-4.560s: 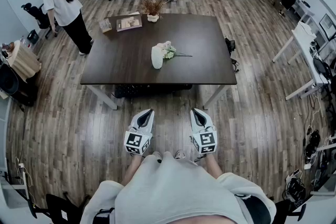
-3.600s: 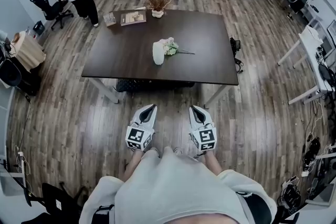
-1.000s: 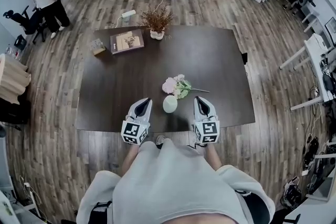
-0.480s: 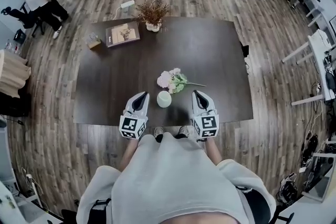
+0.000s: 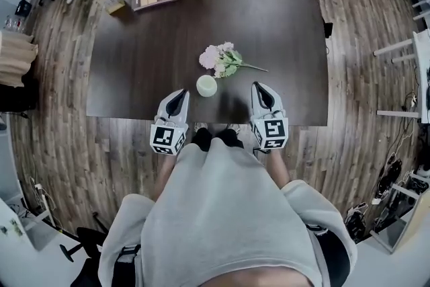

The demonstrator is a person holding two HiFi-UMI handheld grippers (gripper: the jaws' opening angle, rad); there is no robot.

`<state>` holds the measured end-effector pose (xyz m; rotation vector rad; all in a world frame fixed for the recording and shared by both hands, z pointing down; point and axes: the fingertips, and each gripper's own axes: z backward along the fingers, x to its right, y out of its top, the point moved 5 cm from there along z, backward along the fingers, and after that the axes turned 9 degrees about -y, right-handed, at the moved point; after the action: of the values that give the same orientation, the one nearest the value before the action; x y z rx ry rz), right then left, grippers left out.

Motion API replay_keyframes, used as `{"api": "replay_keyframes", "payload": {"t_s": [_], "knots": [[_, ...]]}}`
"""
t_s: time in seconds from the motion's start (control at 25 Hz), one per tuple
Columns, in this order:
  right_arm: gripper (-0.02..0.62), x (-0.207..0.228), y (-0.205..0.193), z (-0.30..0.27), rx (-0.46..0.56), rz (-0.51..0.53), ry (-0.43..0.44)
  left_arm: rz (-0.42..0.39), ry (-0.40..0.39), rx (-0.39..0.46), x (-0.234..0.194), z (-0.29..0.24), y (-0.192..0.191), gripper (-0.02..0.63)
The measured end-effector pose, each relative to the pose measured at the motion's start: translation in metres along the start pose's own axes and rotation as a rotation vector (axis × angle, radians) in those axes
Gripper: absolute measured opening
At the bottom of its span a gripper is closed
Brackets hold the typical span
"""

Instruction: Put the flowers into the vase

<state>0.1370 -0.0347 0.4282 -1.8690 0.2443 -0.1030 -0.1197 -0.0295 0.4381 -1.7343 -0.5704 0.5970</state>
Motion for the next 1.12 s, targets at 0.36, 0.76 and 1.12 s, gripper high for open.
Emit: {"api": "replay_keyframes", "payload": {"t_s": [0.36,0.76,1.12], "knots": [[-0.002,-0.014,-0.048,0.010,-0.121,0.004,0.043,0.052,-0.040,-0.093,0.020,0.006,-0.057,0.011],[-0.002,-0.010,-0.079,0.013,-0.178,0.015,0.044,0.056,-0.085,-0.103,0.027,-0.011,-0.094,0.124],[-0.002,-0.010,-0.083,0.009,-0.184,0.033,0.051,-0.014,-0.114,-0.093,0.025,-0.048,-0.097,0.385]]}}
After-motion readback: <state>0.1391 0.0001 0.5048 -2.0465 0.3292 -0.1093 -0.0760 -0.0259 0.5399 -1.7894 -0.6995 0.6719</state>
